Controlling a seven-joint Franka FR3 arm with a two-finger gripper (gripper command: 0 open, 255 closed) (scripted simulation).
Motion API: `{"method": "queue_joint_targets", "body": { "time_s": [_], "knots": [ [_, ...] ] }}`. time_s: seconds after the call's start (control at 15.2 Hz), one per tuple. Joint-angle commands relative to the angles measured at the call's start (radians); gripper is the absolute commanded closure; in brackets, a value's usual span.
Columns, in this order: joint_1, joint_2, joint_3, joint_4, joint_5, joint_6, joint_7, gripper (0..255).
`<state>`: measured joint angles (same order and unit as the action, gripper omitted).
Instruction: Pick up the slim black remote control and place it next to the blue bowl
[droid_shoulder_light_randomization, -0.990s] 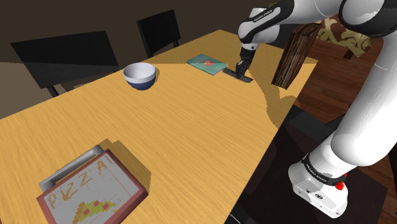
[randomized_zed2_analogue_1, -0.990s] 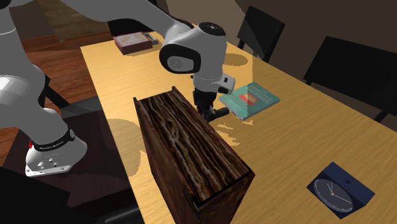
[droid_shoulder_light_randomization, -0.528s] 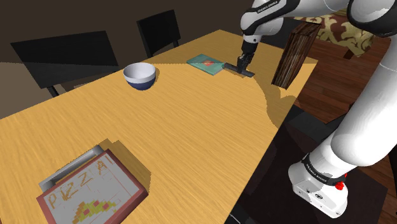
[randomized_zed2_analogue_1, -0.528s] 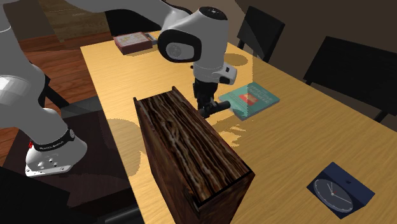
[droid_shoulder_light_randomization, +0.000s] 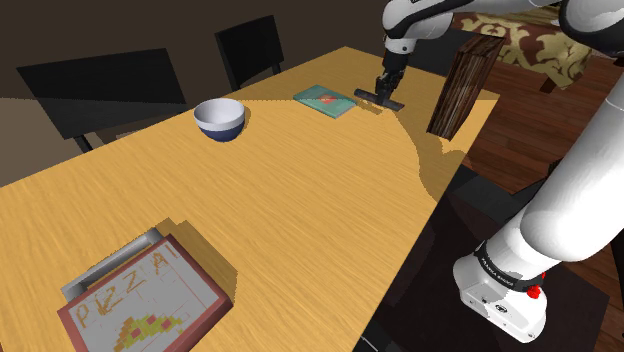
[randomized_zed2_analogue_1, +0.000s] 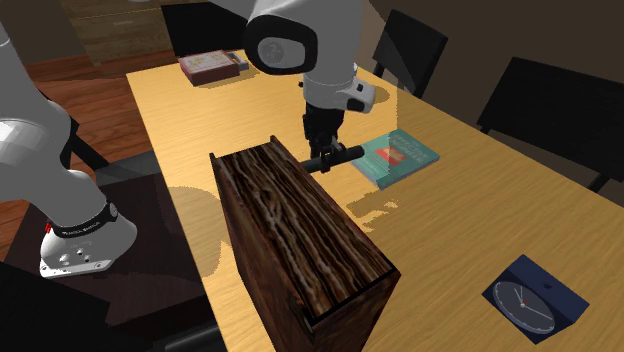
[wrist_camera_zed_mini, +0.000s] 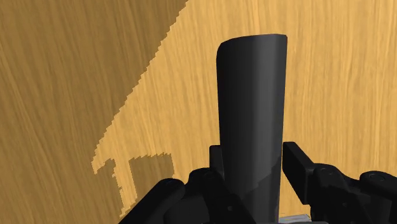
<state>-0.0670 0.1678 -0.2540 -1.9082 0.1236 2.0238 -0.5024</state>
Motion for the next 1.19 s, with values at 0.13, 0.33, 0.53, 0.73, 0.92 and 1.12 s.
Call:
{"method": "queue_joint_targets", "body": {
  "time_s": [0.13, 0.33, 0.53, 0.73, 0.92, 1.12],
  "knots": [
    [0.001, -0.02, -0.002, 0.032, -0.008, -0.051, 0.007, 255],
    [0.001, -0.031, -0.002, 0.059, -0.013, -0.088, 0.012, 255],
    [0.001, -0.04, -0.003, 0.088, -0.017, -0.126, 0.017, 255],
    [0.001, -0.047, -0.004, 0.119, -0.02, -0.164, 0.021, 255],
    [0.027, -0.061, 0.016, 0.112, -0.024, -0.166, 0.068, 255],
    [0.066, -0.072, 0.047, 0.098, -0.026, -0.157, 0.138, 255]
  ]
}}
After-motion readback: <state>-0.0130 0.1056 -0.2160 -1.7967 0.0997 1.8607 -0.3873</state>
